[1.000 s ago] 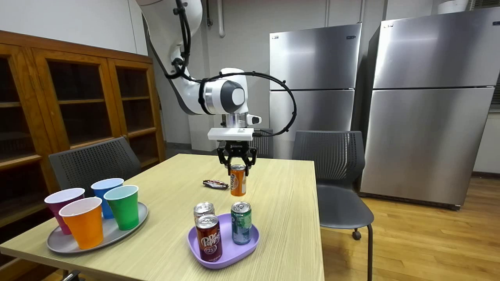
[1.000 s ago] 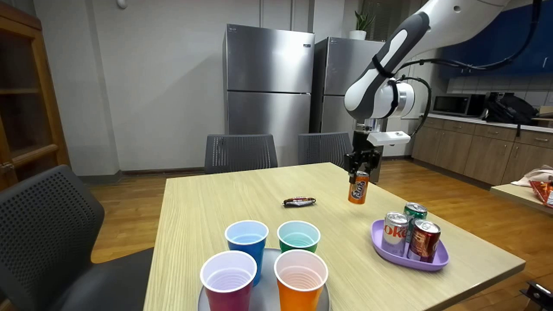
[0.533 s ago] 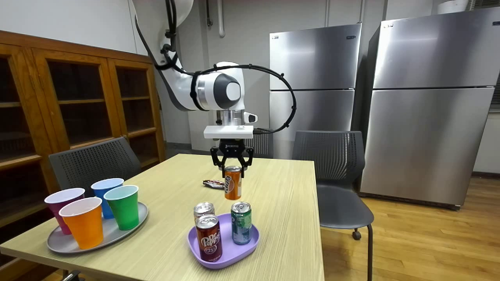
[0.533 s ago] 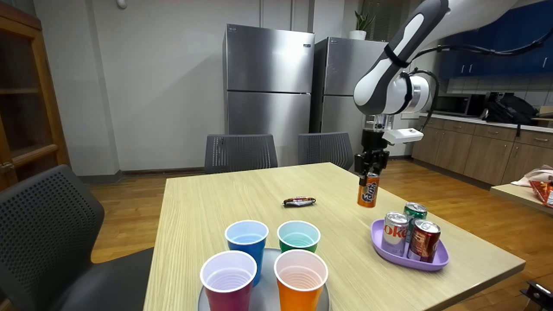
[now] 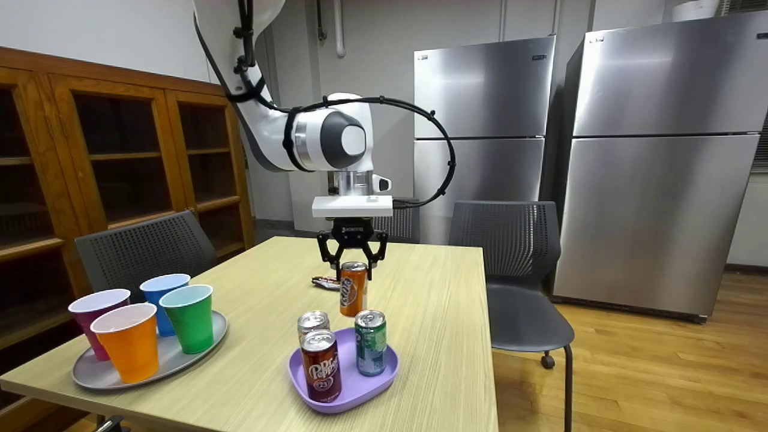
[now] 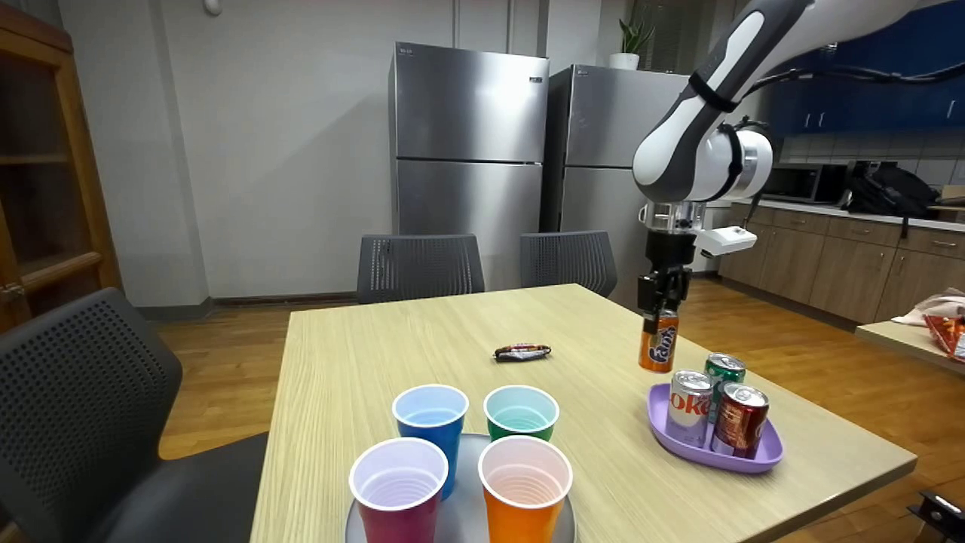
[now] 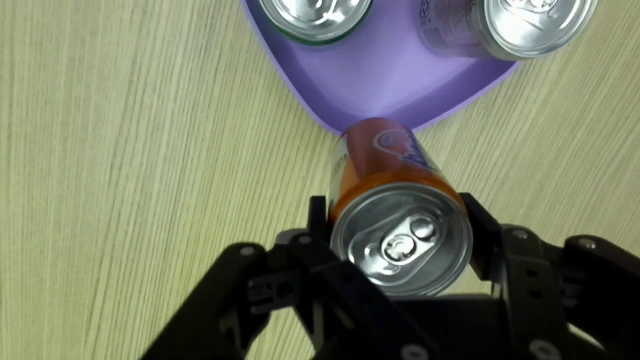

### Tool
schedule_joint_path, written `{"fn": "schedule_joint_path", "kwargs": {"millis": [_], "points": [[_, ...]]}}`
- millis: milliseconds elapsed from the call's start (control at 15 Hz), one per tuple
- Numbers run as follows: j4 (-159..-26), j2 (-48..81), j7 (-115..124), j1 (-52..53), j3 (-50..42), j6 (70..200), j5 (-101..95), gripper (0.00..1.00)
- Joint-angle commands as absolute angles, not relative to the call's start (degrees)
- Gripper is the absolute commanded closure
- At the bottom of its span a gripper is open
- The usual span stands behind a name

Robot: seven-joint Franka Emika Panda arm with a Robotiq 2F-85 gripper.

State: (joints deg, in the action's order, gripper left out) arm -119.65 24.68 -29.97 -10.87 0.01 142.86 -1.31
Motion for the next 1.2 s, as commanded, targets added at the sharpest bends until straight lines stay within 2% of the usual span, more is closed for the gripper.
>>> {"fn": "schedule_joint_path", "kwargs": {"millis": [0,1133], "points": [[-124.5,20.4,-34.3,-12.5,1.4,144.1,-1.0,0.61],[-130.8,21.0,-34.3,-10.7,-0.7,152.8,-5.7,0.61]]}}
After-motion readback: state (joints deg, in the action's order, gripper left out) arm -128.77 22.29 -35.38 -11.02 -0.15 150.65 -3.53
